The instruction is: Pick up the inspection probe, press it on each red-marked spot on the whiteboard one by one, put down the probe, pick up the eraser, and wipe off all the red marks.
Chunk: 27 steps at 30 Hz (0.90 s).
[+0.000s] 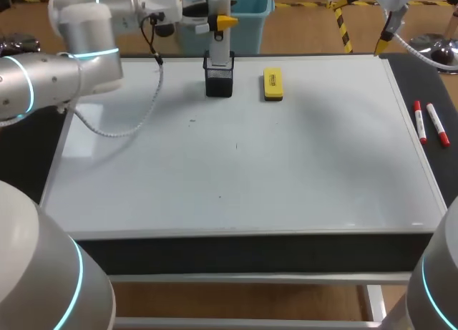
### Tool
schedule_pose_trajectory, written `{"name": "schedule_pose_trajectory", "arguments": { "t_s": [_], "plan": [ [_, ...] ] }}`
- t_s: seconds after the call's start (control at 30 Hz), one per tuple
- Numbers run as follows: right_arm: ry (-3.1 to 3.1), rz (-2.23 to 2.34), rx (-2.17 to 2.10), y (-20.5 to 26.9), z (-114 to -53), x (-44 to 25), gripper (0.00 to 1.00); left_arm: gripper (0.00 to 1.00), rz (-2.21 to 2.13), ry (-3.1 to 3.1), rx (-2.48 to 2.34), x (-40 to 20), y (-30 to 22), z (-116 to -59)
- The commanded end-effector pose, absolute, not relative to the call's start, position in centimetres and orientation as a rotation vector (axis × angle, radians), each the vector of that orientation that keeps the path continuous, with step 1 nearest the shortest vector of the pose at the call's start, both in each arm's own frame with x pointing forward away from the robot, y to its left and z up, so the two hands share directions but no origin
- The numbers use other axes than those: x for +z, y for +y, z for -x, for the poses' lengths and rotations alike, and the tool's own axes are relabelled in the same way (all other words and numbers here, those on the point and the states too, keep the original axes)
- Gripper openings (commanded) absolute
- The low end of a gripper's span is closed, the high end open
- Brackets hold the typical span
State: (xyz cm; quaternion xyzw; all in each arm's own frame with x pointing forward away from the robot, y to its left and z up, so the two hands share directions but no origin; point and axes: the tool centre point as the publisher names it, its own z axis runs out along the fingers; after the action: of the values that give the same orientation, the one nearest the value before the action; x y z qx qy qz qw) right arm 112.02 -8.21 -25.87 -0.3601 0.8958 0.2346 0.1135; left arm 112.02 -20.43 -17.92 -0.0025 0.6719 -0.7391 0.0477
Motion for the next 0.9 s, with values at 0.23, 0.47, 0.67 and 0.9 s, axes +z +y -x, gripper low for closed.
{"name": "schedule_pose_trajectory", "arguments": {
  "t_s": [0.23, 0.47, 0.67, 0.9],
  "plan": [
    [2.63, 1.061, 0.684, -8.3, -112.1, -25.8, 1.0, 0.0, -0.012, 2.008, -2.288, -20.7, -20.5, -112.5],
    [2.63, 1.061, 0.684, -8.3, -112.1, -25.8, 1.0, 0.0, -0.042, 2.015, -2.295, -22.2, -20.4, -113.4],
    [2.63, 1.061, 0.684, -8.3, -112.1, -25.8, 1.0, 0.0, -0.065, 2.011, -2.297, -23.2, -20.1, -114.5],
    [2.63, 1.061, 0.684, -8.3, -112.1, -25.8, 1.0, 0.0, -0.062, 2.023, -2.327, -24.5, -19.8, -115.5]
  ]
}}
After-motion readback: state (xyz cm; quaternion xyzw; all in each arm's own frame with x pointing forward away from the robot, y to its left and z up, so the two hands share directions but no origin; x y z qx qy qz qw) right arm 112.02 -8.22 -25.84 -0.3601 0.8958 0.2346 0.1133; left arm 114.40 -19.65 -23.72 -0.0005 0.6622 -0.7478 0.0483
